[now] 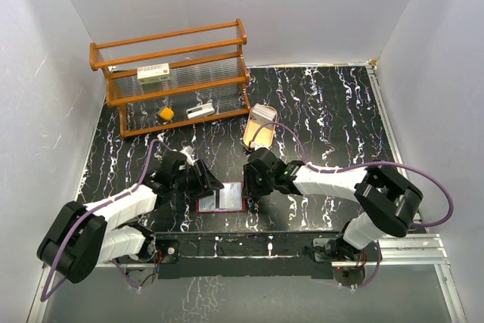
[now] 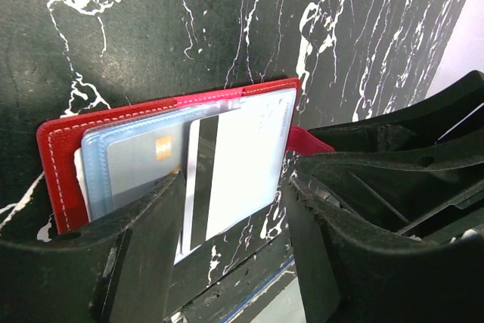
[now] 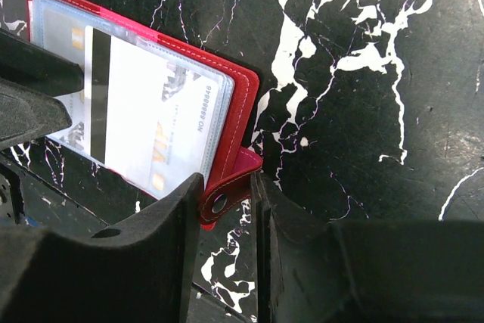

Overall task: Put the credit cards into the card holder
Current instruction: Insert the credit card into the card holder.

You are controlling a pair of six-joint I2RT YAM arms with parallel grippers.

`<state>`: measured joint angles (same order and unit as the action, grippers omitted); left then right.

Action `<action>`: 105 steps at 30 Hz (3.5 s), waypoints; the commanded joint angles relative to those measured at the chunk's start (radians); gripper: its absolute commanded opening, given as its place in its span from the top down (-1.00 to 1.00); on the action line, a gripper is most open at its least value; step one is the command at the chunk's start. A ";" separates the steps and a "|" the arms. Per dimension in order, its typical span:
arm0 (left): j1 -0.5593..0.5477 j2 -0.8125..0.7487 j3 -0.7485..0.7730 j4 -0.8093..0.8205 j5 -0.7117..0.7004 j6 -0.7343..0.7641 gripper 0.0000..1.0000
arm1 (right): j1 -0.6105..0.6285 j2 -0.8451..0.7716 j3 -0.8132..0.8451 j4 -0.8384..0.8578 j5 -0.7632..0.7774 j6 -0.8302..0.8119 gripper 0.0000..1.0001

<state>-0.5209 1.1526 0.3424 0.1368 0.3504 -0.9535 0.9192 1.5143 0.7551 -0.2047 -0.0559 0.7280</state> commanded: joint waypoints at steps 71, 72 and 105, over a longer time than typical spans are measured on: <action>0.088 -0.137 0.081 -0.397 -0.098 0.123 1.00 | 0.091 0.014 0.226 -0.001 0.067 0.036 0.46; 0.089 -0.135 0.081 -0.399 -0.103 0.123 1.00 | 0.098 0.030 0.237 0.004 0.064 0.036 0.47; 0.101 -0.156 0.035 -0.282 -0.029 0.050 0.05 | 0.114 0.280 0.337 -0.053 0.127 -0.013 0.70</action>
<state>-0.4252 1.0286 0.3462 -0.1287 0.2993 -0.8982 1.0309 1.8072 1.0660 -0.2356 0.0101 0.7341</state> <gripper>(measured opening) 0.469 0.150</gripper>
